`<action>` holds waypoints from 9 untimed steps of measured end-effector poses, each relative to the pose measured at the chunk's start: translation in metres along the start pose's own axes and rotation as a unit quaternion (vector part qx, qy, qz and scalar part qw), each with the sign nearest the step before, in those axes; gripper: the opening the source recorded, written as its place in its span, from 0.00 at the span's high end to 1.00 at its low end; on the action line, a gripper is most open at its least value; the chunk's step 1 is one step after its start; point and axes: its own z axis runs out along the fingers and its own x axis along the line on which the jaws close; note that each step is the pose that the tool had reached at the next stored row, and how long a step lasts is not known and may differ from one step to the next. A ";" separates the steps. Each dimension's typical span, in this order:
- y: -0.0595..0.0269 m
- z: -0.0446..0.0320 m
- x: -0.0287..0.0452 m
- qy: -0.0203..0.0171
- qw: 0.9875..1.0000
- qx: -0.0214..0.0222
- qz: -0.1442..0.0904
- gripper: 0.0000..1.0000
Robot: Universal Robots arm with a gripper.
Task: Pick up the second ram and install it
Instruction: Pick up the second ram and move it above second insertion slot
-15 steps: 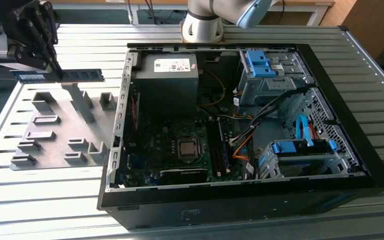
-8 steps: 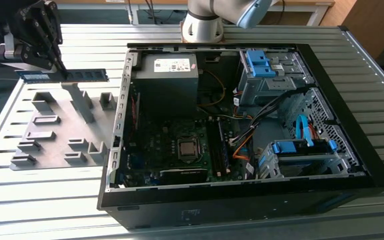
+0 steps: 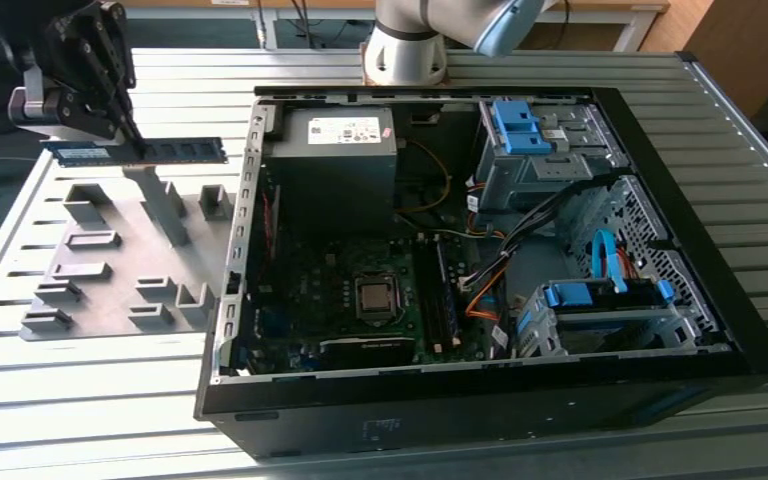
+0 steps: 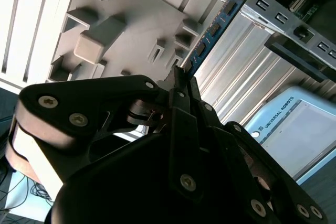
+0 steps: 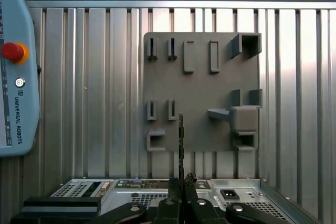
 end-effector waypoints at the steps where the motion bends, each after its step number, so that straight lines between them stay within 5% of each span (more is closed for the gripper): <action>1: -0.0010 0.0000 0.0000 0.000 1.000 0.000 0.000 0.86; 9: -0.0090 0.0000 -0.0001 0.000 1.000 0.000 0.000 0.86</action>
